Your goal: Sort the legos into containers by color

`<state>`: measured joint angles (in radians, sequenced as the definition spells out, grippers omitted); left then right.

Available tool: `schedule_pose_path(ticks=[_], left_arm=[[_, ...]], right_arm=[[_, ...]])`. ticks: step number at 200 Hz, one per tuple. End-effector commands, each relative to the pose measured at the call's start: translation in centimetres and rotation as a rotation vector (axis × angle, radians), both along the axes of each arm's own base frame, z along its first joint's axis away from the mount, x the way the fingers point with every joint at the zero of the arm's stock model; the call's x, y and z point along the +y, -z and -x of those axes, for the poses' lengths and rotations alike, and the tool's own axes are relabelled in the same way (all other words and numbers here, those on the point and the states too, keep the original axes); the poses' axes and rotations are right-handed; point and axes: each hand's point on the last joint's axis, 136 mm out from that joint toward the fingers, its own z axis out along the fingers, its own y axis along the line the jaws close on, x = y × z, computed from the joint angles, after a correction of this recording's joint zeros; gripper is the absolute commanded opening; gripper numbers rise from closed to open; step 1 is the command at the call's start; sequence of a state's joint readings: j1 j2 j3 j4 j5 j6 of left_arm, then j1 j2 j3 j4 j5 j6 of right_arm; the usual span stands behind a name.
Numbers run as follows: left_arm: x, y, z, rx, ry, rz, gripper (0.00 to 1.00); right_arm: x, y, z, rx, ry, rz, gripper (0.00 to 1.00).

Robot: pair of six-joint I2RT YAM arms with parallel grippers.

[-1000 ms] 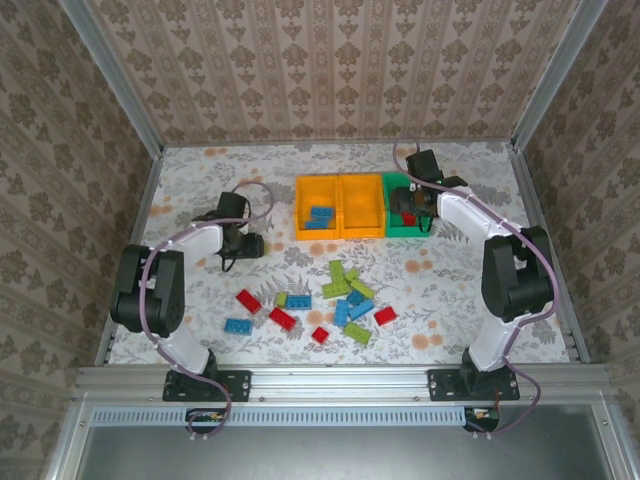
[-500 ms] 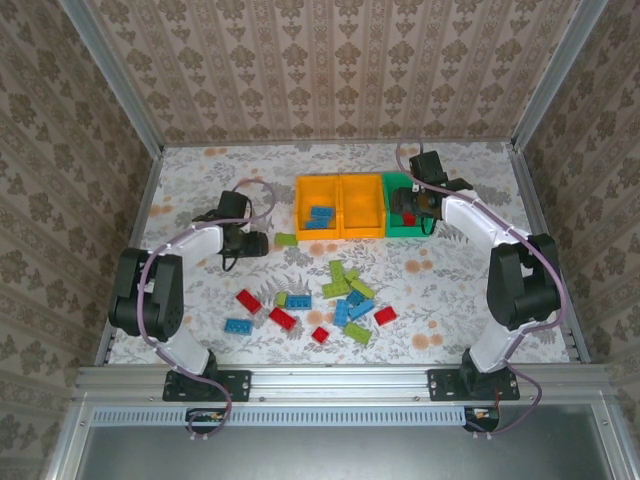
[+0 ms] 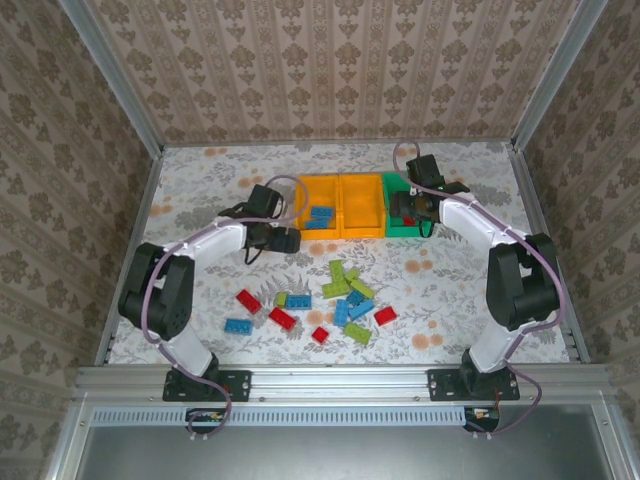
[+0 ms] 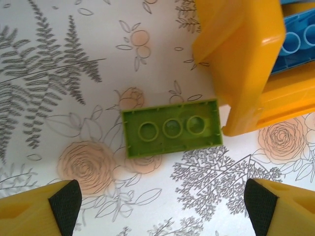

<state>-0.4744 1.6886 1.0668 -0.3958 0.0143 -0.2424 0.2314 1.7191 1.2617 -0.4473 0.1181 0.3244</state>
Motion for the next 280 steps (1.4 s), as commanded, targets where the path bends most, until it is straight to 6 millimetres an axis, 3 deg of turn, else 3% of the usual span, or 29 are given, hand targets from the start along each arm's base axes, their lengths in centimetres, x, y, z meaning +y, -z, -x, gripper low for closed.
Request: schedule_pose_path(ticks=[1,23,45,65,121,149,164,183,223,257,280], left_arm=[[-0.6,0.6,-0.3,0.007,0.005,-0.022,0.90],[-1.0,1.0,-0.7,0.019,0.004,-0.026,0.90],[-1.1,1.1,-1.0,0.018,0.000,-0.026,0.90],[-1.2,0.8,-1.1,0.010,0.000,-0.023,0.90],[-1.4,0.6,-1.4,0.008,0.001,-0.018,0.90],[-1.6,0.5,-1.6,0.006,0.003,-0.015,0.90],[-1.6,0.5,-1.7,0.005,0.002,-0.017,0.90],[-1.6,0.4,-1.7,0.005,0.002,-0.016,0.90],[-1.6,0.3,-1.8,0.001,0.000,-0.014,0.90],[-1.7,0.3,-1.7,0.003,-0.001,-0.007,0.90],[-1.8,0.3,-1.7,0.005,-0.002,-0.004,0.90]], right_arm=[[-1.9,-1.5,-0.2,-0.059,0.055,0.046,0.70],[-4.1,-1.9,-0.6,-0.063,0.098,0.063,0.67],[-6.5,-0.9,-1.0,-0.036,0.133,0.086,0.64],[-7.4,0.6,-1.3,0.002,0.134,0.070,0.62],[-6.4,3.7,-2.9,0.052,0.094,-0.010,0.52],[-6.5,4.6,-3.5,0.068,0.102,-0.010,0.33],[-6.2,4.5,-3.5,0.065,0.089,-0.024,0.34],[-6.2,3.8,-3.1,0.042,0.089,-0.026,0.49],[-5.5,2.3,-2.7,-0.007,0.054,-0.069,0.52],[-5.4,3.5,-3.4,0.045,0.045,-0.062,0.50],[-6.0,4.4,-4.0,0.062,0.071,-0.045,0.35]])
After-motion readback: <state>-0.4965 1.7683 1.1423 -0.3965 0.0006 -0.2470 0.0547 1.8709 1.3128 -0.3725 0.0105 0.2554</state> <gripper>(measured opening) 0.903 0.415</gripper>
